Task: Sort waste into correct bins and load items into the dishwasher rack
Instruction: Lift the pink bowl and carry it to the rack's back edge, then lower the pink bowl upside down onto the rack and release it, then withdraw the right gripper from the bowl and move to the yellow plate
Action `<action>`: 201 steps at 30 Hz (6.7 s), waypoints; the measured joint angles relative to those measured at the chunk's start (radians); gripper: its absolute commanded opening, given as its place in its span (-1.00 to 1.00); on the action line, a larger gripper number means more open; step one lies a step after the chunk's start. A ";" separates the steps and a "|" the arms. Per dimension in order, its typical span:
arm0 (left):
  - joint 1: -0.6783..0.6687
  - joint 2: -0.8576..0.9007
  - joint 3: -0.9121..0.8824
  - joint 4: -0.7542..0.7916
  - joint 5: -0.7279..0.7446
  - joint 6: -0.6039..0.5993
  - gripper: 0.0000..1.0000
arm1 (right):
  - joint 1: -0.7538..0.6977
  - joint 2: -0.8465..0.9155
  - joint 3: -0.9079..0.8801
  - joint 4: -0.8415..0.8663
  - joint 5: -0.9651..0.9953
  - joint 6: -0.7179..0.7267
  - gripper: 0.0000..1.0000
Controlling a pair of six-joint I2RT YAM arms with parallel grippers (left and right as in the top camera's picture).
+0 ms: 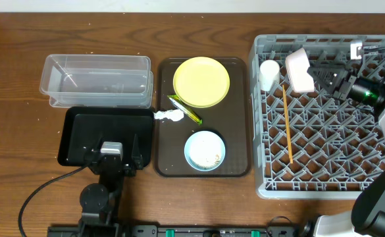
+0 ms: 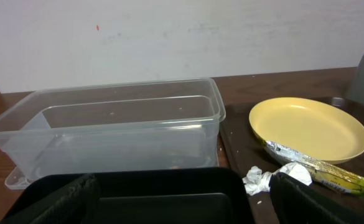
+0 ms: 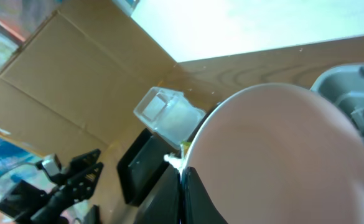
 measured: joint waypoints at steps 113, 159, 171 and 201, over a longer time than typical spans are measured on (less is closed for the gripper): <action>0.000 0.000 0.000 -0.001 0.000 0.000 0.80 | 0.212 0.078 0.150 0.165 1.025 0.372 -0.30; 0.000 0.000 0.000 0.000 0.000 0.000 0.79 | 0.303 0.198 0.161 0.103 1.533 0.034 -0.98; 0.000 0.000 0.000 -0.001 0.000 0.000 0.80 | 0.303 0.204 0.163 0.271 1.533 0.035 -0.98; 0.000 0.000 0.000 0.000 0.000 0.000 0.79 | 0.276 0.089 0.178 -0.085 1.392 0.177 -0.83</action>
